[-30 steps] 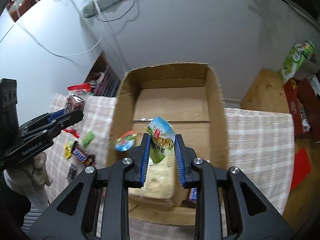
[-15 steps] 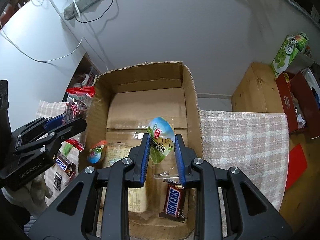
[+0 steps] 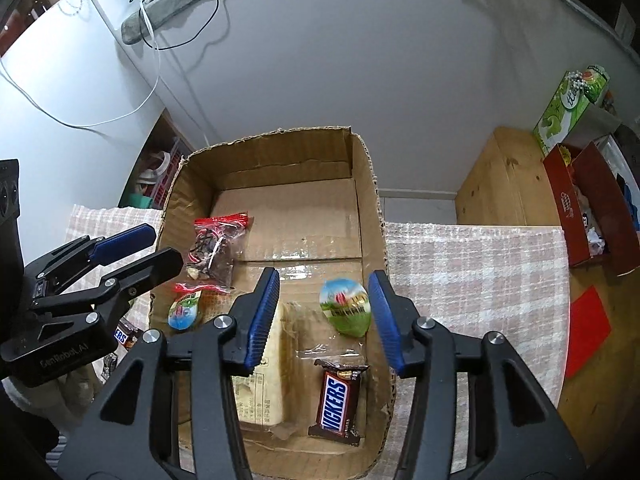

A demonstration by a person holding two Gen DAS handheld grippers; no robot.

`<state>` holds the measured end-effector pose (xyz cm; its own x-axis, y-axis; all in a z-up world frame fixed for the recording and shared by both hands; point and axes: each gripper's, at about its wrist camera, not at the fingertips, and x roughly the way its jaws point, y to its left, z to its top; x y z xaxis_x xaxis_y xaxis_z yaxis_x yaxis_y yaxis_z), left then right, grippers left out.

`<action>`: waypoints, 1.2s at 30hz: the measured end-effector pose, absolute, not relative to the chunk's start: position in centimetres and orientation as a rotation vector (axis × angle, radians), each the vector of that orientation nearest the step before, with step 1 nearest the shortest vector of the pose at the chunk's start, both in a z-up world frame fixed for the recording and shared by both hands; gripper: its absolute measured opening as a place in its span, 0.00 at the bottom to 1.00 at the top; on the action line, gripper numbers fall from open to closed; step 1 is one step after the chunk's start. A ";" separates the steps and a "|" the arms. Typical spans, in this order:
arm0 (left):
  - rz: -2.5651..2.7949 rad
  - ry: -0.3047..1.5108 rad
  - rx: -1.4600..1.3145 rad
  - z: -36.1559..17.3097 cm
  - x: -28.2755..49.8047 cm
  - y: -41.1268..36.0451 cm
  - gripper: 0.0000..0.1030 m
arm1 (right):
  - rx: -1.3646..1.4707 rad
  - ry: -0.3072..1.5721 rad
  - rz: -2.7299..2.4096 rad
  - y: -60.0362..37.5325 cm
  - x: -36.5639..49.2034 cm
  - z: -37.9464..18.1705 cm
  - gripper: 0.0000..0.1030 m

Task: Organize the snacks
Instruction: 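Carry both candies into the box and open both grippers, then move both grippers back from the box over the remaining snacks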

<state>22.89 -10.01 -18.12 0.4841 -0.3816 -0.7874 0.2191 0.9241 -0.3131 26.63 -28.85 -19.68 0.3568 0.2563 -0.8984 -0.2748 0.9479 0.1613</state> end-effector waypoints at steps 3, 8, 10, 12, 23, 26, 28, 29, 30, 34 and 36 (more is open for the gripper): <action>-0.365 0.994 -0.187 -17.8 22.8 -9.7 0.50 | -0.023 1.154 0.350 -28.6 26.2 -19.5 0.47; -0.346 0.983 -0.202 -17.2 22.2 -8.2 0.50 | -0.027 1.139 0.364 -28.0 25.2 -18.8 0.47; -0.337 0.973 -0.198 -16.9 21.8 -7.4 0.50 | -0.019 1.130 0.380 -27.8 24.6 -18.3 0.47; -0.322 0.968 -0.202 -16.6 21.3 -6.4 0.50 | -0.016 1.122 0.395 -27.5 23.8 -17.8 0.47; -0.211 0.957 -0.261 -16.1 17.0 0.6 0.50 | -0.025 1.107 0.547 -23.5 17.7 -16.4 0.47; -0.179 0.954 -0.280 -16.2 15.5 2.2 0.50 | -0.018 1.125 0.600 -22.1 15.7 -16.6 0.47; -0.161 0.957 -0.292 -16.3 14.5 3.2 0.50 | -0.015 1.138 0.637 -21.2 14.3 -16.9 0.47; -0.151 0.958 -0.299 -16.5 14.0 3.7 0.50 | -0.013 1.145 0.655 -20.7 13.5 -17.2 0.47; -0.142 0.962 -0.307 -16.6 13.4 4.2 0.50 | -0.011 1.156 0.674 -20.1 12.9 -17.3 0.47; -0.117 0.985 -0.329 -17.5 11.4 5.6 0.50 | -0.009 1.203 0.740 -17.9 10.9 -18.3 0.47; -0.110 0.997 -0.331 -18.0 10.4 5.9 0.48 | 0.002 1.243 0.782 -16.7 9.9 -19.2 0.47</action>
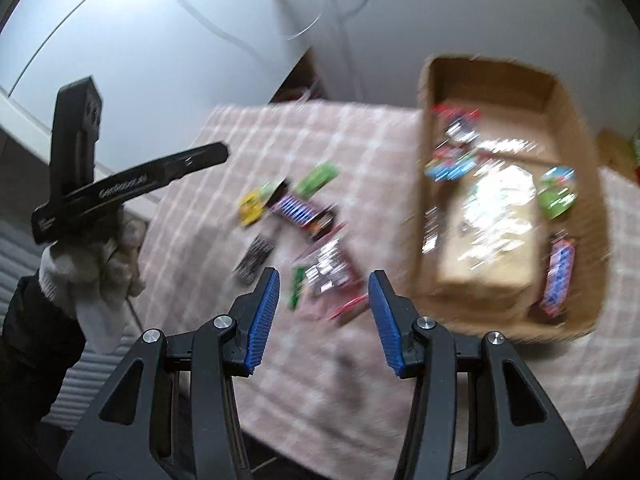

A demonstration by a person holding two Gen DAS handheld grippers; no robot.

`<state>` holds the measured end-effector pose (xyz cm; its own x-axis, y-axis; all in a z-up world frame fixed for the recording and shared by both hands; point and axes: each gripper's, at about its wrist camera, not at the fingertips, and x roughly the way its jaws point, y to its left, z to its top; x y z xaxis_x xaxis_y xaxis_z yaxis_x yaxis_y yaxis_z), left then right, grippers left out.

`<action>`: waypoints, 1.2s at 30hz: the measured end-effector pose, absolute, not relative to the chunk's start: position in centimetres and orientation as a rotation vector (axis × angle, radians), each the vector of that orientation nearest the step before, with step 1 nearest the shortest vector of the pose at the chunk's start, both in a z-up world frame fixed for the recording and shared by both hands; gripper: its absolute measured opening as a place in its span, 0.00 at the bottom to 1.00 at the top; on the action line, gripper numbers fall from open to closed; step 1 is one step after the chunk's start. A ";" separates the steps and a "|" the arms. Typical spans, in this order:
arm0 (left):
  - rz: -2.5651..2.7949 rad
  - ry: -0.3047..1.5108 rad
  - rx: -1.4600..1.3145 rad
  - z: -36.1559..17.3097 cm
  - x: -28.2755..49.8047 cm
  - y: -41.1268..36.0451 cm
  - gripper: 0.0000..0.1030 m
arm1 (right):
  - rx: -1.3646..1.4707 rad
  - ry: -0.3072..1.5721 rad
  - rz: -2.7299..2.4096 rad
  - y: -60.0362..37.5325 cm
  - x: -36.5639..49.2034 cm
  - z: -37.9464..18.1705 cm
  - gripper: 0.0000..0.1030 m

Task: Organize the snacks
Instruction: 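Move both grippers back from the box over the remaining snacks, then grasp the black-wrapped candy with the left gripper while the right grasps the pink packet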

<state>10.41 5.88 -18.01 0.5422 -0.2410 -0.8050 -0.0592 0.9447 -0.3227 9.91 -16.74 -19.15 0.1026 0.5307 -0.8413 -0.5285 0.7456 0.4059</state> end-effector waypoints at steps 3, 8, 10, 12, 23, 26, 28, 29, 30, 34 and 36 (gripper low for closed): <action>-0.115 1.019 -0.351 -18.9 9.0 6.0 0.47 | 0.002 1.293 0.804 -15.3 9.0 -20.7 0.42; -0.134 1.066 -0.358 -20.8 7.2 5.3 0.42 | 0.043 1.376 0.800 -13.7 8.7 -23.7 0.32; -0.142 1.078 -0.358 -21.4 6.8 5.1 0.42 | 0.036 1.380 0.776 -13.3 8.8 -24.1 0.30; -0.146 1.089 -0.357 -21.9 6.4 4.9 0.41 | 0.032 1.388 0.749 -13.0 9.2 -24.6 0.28; -0.166 1.123 -0.327 -23.5 6.1 4.0 0.40 | -0.018 1.413 0.601 -11.9 10.5 -26.9 0.25; -0.168 1.132 -0.321 -23.8 6.3 3.8 0.40 | -0.024 1.424 0.564 -11.7 11.0 -27.6 0.25; -0.174 1.136 -0.311 -24.0 6.4 3.6 0.40 | -0.016 1.416 0.559 -11.7 11.1 -27.6 0.25; -0.175 1.139 -0.303 -24.1 6.4 3.5 0.40 | -0.017 1.412 0.555 -11.7 11.2 -27.7 0.25; -0.176 1.142 -0.300 -24.2 6.5 3.4 0.40 | -0.012 1.409 0.552 -11.6 11.2 -27.7 0.25; -0.177 1.154 -0.275 -24.7 6.8 3.0 0.39 | -0.059 1.397 0.566 -10.9 11.2 -27.7 0.26; -0.170 1.164 -0.249 -25.0 6.9 2.7 0.33 | -0.100 1.385 0.573 -10.1 11.2 -27.6 0.25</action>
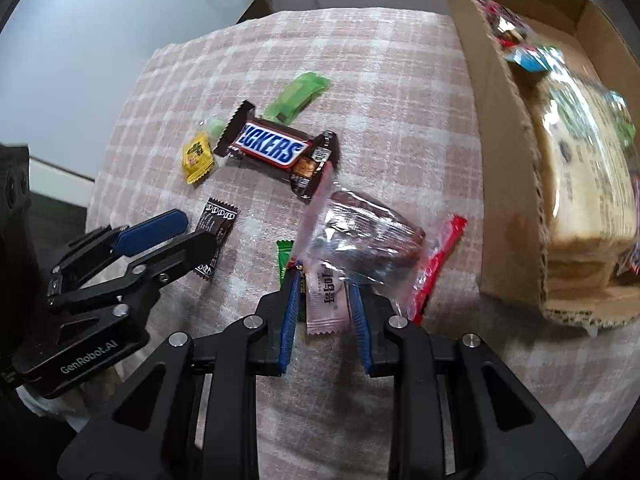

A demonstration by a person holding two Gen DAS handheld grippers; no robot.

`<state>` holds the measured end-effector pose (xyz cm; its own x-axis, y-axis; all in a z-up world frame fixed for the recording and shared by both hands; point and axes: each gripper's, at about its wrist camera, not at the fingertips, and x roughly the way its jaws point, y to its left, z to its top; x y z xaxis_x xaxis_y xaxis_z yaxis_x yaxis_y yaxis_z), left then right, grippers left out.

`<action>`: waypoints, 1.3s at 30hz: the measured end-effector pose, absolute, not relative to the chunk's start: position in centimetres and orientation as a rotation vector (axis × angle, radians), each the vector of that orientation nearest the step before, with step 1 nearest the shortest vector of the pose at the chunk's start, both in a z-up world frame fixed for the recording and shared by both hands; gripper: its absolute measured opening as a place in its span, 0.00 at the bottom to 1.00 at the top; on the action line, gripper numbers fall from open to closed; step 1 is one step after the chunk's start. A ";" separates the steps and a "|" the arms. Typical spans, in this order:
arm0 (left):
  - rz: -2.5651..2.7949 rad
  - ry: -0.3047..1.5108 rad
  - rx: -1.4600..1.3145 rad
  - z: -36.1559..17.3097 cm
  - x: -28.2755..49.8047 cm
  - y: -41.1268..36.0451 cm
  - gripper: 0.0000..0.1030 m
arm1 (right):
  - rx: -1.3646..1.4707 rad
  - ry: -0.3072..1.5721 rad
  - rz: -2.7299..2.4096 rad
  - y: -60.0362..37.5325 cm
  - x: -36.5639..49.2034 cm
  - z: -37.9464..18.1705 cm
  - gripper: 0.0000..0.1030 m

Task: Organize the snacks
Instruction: 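Grasp the black-wrapped candy with the left gripper while the right grasps the pink packet, then carry the black candy and pink packet over the box with both grippers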

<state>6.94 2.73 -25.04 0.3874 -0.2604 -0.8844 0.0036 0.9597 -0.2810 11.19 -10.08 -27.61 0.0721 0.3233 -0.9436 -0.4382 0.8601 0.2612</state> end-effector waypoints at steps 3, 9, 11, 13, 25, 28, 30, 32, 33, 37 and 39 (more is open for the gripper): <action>-0.159 1.166 -0.242 -25.4 6.9 2.7 0.28 | -0.140 1.370 0.572 -9.4 11.1 -27.6 0.20; -0.152 1.155 -0.238 -25.5 6.8 3.0 0.22 | -0.115 1.391 0.600 -10.4 10.9 -27.6 0.18; -0.148 1.152 -0.242 -25.5 6.7 3.2 0.22 | -0.110 1.392 0.607 -10.8 10.7 -27.6 0.18; -0.144 1.148 -0.255 -25.3 6.4 3.4 0.22 | -0.097 1.395 0.610 -11.2 10.4 -27.5 0.18; -0.130 1.108 -0.301 -22.8 4.7 4.5 0.22 | -0.040 1.365 0.656 -12.8 9.9 -24.4 0.18; -0.137 1.085 -0.310 -21.7 4.7 4.6 0.22 | -0.020 1.344 0.658 -13.6 10.2 -23.1 0.18; -0.147 1.069 -0.311 -21.1 5.0 4.2 0.22 | -0.002 1.328 0.656 -14.3 10.4 -22.2 0.18; -0.160 1.051 -0.308 -20.3 5.4 3.7 0.22 | 0.011 1.310 0.651 -15.0 10.6 -21.3 0.18; -0.166 1.044 -0.307 -20.0 5.6 3.4 0.22 | 0.019 1.300 0.646 -15.5 10.7 -20.8 0.18; -0.201 1.018 -0.300 -18.9 6.9 2.0 0.22 | 0.053 1.261 0.623 -17.6 11.5 -18.9 0.18; -0.222 1.007 -0.294 -18.4 7.6 1.0 0.22 | 0.068 1.243 0.603 -18.6 12.1 -18.0 0.18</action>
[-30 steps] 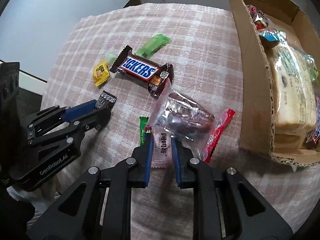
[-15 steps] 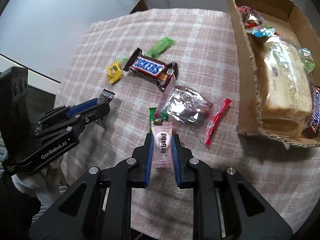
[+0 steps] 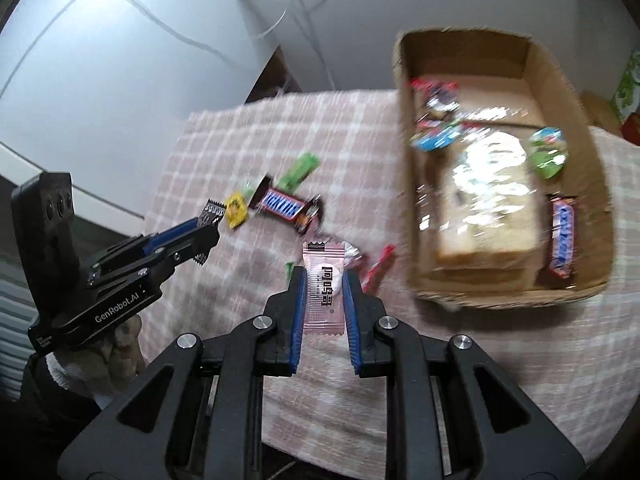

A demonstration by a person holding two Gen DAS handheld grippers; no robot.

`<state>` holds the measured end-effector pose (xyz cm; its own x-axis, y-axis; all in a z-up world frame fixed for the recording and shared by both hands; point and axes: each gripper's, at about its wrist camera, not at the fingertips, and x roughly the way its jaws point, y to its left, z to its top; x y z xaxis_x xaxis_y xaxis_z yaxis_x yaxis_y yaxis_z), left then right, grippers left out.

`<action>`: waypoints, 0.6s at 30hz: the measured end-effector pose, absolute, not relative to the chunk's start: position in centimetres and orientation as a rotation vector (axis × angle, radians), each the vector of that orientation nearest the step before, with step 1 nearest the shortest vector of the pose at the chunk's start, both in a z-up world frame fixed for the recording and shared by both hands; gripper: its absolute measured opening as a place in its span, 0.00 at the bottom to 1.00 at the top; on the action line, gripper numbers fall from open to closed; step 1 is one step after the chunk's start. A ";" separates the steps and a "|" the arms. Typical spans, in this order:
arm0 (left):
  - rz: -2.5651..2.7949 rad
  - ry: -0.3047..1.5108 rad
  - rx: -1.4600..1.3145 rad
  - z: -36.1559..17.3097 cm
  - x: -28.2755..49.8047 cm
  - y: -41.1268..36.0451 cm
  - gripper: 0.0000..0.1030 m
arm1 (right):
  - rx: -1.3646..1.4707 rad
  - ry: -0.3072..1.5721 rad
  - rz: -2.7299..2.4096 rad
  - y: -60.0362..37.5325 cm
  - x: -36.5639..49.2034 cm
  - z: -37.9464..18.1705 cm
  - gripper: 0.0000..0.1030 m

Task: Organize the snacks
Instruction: 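Carry the black candy and pink packet over the box with both grippers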

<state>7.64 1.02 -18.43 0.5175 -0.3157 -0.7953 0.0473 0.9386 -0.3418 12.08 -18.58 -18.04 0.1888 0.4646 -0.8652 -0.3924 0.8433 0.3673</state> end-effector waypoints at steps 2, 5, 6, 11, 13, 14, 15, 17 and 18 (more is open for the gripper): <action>-0.240 1.000 -0.288 -18.2 8.2 0.2 0.22 | 0.084 1.227 0.581 -19.8 12.4 -17.5 0.18; -0.269 0.994 -0.282 -17.8 8.8 -0.9 0.22 | 0.102 1.204 0.543 -21.7 12.9 -16.9 0.18; -0.279 0.993 -0.277 -17.7 9.1 -1.4 0.22 | 0.108 1.197 0.528 -22.5 13.2 -16.7 0.18; -0.323 0.984 -0.256 -17.1 10.3 -3.5 0.22 | 0.123 1.170 0.469 -25.2 13.8 -16.3 0.18; -0.337 0.982 -0.249 -17.0 10.8 -4.2 0.22 | 0.133 1.163 0.445 -26.2 14.3 -16.2 0.18; -0.343 0.981 -0.243 -17.0 11.1 -4.6 0.22 | 0.139 1.160 0.432 -26.7 14.6 -16.1 0.18; -0.350 0.979 -0.235 -16.9 11.5 -4.9 0.22 | 0.144 1.158 0.424 -27.1 14.9 -16.2 0.18; -0.363 0.976 -0.223 -16.7 12.3 -5.7 0.22 | 0.149 1.157 0.413 -27.8 15.4 -16.2 0.18; -0.369 0.972 -0.217 -16.5 12.8 -6.1 0.22 | 0.149 1.157 0.402 -28.1 15.7 -16.4 0.18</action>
<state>12.81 -6.15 -16.49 0.5082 -0.3991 -0.7632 0.2072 0.9168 -0.3415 15.70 -28.10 -16.38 0.3404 0.3837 -0.8584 -0.2317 0.9190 0.3189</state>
